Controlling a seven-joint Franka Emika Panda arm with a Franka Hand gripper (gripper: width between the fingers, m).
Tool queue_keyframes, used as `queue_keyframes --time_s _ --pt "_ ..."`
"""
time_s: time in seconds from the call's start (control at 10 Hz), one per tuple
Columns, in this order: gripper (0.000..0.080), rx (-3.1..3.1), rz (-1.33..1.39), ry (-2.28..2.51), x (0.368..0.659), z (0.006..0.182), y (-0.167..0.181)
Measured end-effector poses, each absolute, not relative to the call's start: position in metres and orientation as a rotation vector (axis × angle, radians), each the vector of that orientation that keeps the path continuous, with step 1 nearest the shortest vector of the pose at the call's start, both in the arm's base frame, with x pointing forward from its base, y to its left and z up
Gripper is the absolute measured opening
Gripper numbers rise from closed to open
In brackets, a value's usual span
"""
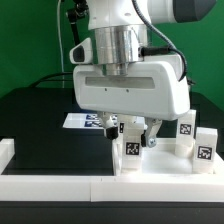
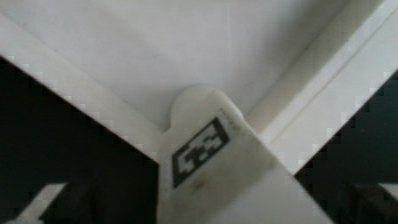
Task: Assemble square table
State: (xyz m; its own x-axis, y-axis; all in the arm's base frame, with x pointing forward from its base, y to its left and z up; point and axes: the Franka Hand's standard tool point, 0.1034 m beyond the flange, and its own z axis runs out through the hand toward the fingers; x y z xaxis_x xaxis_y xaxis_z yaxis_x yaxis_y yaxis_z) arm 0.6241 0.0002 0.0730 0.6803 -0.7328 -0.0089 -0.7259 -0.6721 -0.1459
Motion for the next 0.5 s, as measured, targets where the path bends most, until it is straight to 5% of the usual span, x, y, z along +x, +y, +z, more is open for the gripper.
queue_keyframes --time_s 0.4,0.5 --pt "0.0649 -2.983 -0.114 0.710 0.625 0.074 0.009" --pt "0.0521 -2.983 -0.113 0.710 0.625 0.074 0.009"
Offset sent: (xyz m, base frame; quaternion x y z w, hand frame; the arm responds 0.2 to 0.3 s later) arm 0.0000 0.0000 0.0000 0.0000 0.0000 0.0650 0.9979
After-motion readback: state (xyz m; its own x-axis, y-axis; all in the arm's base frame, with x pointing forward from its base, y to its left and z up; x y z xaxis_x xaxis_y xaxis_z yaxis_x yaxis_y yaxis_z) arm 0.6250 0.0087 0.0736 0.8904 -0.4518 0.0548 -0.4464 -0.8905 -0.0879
